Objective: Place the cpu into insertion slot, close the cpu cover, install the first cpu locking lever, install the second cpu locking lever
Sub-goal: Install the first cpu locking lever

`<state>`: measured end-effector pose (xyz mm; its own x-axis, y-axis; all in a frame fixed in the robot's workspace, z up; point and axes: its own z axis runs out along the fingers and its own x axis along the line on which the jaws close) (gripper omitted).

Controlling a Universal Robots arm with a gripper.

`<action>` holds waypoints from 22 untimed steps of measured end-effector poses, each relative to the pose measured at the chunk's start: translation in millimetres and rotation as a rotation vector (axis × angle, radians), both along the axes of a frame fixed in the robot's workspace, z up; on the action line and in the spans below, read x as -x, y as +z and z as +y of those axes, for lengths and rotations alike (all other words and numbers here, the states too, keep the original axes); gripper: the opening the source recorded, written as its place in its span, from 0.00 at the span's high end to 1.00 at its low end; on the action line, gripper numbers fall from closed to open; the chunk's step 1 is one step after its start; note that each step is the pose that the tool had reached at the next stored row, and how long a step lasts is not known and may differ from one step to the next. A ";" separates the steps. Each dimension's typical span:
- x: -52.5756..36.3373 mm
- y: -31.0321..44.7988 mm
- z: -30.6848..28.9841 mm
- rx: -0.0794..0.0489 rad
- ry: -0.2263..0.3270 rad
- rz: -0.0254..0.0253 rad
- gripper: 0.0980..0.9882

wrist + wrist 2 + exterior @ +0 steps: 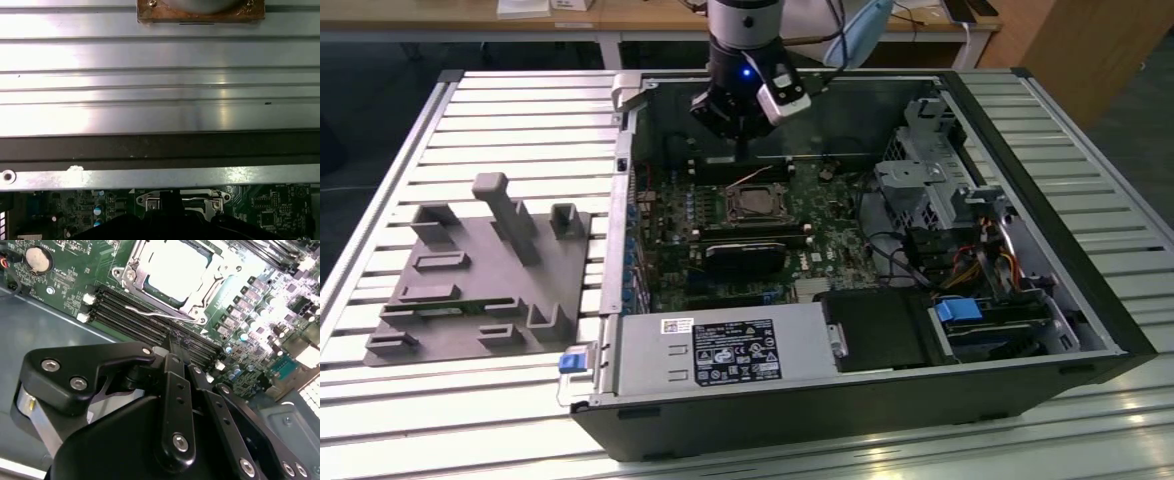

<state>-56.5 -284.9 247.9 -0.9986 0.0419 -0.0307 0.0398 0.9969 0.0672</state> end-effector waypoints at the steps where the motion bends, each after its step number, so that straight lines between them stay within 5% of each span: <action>1: -0.3 -0.7 0.0 0.000 0.008 0.0000 0.98; 22: -15.1 -18.3 0.0 0.001 0.014 0.0001 0.98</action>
